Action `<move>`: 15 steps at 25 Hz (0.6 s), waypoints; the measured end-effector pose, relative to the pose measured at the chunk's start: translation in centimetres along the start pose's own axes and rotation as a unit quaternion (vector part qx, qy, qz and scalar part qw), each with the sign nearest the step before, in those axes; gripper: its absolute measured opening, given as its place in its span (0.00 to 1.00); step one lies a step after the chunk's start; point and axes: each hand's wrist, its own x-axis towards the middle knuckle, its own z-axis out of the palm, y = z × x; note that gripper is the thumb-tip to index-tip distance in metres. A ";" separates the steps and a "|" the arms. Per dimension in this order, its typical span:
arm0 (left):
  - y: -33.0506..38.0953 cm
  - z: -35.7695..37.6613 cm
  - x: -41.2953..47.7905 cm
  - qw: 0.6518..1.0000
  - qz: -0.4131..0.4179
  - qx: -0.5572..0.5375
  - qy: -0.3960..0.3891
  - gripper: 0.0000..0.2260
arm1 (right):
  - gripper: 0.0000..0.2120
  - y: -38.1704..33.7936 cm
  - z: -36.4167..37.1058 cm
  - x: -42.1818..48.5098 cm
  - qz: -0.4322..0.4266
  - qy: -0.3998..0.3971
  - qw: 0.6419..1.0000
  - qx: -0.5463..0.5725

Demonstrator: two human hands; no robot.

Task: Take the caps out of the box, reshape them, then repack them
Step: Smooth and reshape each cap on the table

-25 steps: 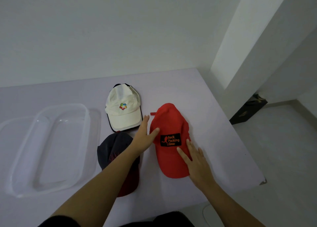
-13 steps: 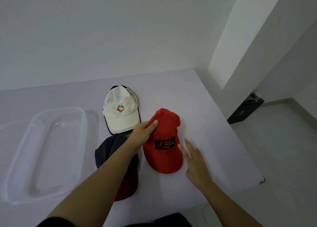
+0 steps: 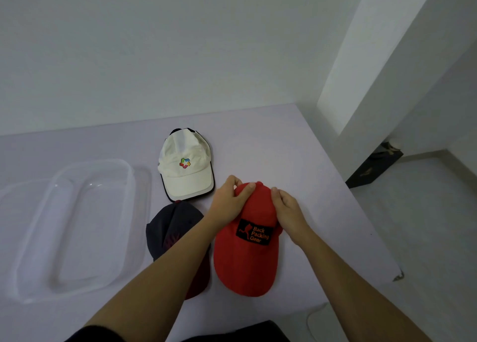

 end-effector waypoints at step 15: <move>-3.9 -2.3 0.1 0.963 -0.129 0.200 -0.125 0.06 | 0.19 4.4 -4.2 -0.6 0.104 -0.105 0.975 -0.163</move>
